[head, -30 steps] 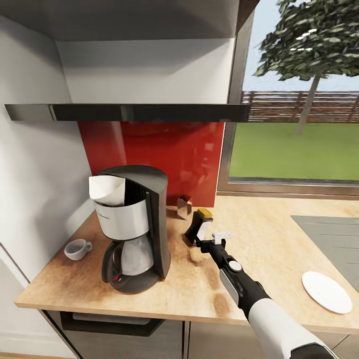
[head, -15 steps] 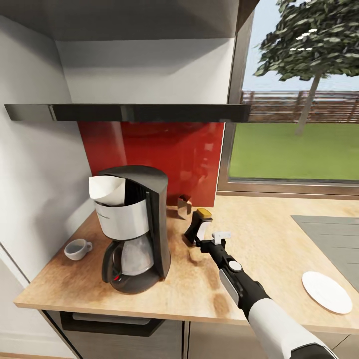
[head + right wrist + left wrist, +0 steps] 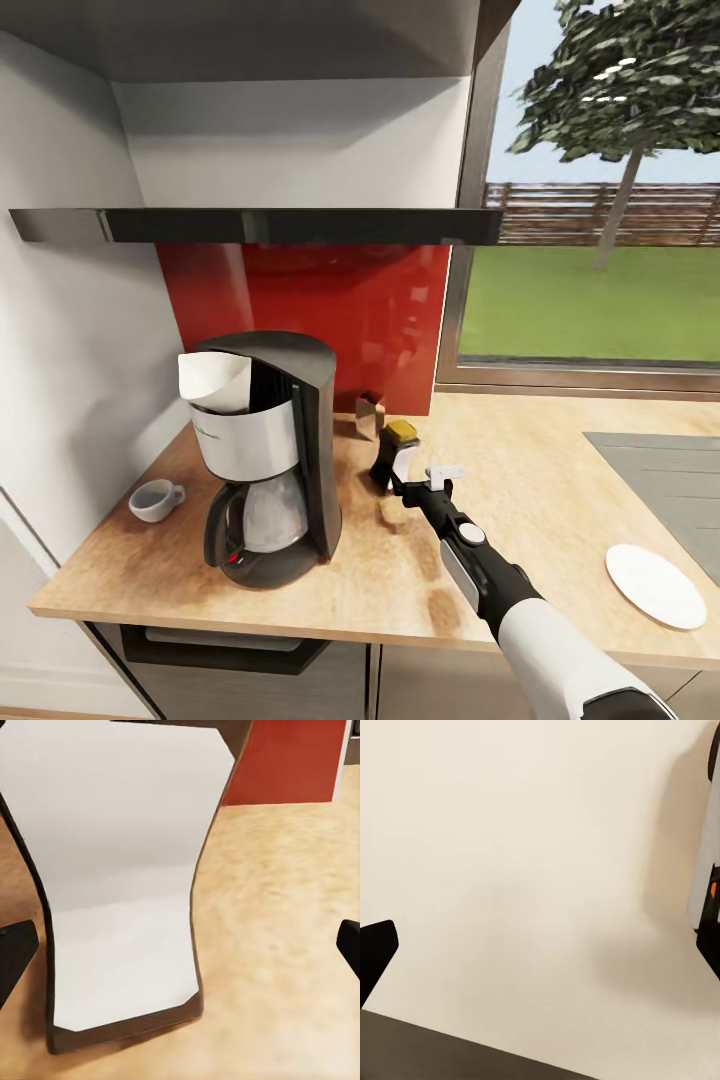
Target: Set up a coffee station on the kitchen countertop: keep the coffee maker on the countertop, move the bottle of coffee from the kitchen shelf to the counter next to the coffee maker, place a paper coffee filter on top of the coffee maker, put the saucer next to the coffee maker with the coffee cup on the saucer, and place the electric kettle next to the coffee maker.
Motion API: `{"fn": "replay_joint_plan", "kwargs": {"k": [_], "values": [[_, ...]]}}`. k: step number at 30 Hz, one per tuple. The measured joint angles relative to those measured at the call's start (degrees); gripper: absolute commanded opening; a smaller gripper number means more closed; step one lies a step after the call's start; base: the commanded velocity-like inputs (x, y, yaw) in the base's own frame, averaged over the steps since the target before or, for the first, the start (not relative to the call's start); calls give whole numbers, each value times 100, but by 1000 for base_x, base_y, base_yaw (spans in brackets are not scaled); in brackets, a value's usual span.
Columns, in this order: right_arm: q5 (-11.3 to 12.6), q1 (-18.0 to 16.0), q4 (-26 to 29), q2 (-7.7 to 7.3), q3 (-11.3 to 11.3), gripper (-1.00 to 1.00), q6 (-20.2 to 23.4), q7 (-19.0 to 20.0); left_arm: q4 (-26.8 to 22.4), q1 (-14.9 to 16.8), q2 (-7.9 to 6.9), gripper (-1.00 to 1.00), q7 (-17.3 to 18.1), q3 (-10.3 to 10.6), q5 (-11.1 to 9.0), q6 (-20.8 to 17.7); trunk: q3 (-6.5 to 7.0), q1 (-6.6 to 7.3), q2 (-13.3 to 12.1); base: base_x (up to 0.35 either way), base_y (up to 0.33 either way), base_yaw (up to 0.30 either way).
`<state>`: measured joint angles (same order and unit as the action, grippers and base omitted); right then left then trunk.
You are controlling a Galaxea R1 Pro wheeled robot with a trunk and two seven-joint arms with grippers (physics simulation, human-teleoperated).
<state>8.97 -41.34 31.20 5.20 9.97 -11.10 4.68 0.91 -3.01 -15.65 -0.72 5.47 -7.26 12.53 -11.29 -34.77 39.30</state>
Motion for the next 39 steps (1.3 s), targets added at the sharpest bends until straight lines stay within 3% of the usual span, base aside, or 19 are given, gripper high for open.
{"fn": "replay_joint_plan", "kwargs": {"k": [39], "values": [[-8,0,1,-6,-1,100,0,-4,-15,3,0,100,-2,5,13,8,0,0,0,-87,0,0]]}}
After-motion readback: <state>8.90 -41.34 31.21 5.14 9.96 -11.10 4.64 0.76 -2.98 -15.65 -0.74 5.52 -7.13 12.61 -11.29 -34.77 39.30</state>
